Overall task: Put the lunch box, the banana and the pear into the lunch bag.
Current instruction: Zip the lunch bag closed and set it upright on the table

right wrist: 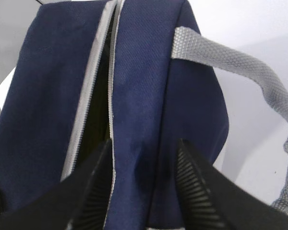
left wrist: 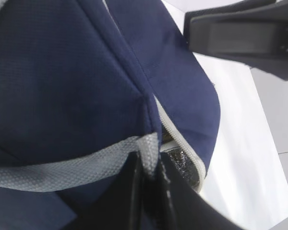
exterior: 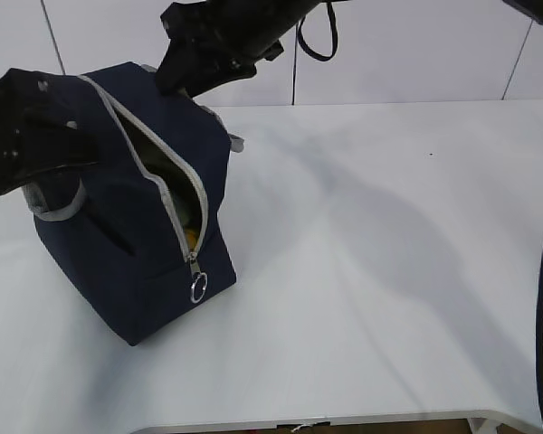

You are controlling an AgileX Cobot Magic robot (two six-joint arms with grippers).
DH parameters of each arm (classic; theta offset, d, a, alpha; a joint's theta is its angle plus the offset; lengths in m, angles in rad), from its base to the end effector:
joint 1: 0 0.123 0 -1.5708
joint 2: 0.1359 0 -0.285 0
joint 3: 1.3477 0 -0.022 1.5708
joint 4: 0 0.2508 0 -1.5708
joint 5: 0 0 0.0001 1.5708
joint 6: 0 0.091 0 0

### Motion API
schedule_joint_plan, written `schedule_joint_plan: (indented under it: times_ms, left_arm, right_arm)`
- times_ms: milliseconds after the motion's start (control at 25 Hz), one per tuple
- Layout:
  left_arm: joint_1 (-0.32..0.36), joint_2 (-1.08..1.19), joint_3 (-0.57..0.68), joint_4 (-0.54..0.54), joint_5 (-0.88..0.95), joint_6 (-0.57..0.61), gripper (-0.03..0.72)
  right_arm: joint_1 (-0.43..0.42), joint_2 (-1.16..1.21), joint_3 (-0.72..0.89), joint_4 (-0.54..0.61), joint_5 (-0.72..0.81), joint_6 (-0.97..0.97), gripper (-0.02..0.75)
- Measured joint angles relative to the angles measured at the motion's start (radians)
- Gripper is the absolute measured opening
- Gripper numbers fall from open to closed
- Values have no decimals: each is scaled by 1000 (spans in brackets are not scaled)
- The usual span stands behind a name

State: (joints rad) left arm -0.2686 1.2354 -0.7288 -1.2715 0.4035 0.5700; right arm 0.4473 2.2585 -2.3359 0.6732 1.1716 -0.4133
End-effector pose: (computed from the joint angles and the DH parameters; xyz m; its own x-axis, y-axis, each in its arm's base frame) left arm 0.2355 -0.1003 0.2766 -0.7373 -0.3994 -0.5448 0.1199 0.7163 -0.6874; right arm 0.4268 0.2627 0.3206 -0.6326 -0.4056 -0.6598 -0.7473 0.5436 0.3822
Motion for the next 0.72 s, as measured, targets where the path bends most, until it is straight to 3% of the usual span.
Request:
schedule_joint_plan:
  times_ms: [240,520,720]
  left_arm:
    - [0,0,0,0,0,0,8]
    - [0,0,0,0,0,2,8]
    - [0,0,0,2,0,2,8]
  right_arm:
    - [0,6,0,12,10,4,353]
    - [2,22,0,32,10,4,247]
    - [2,40,0,33,9,4,227]
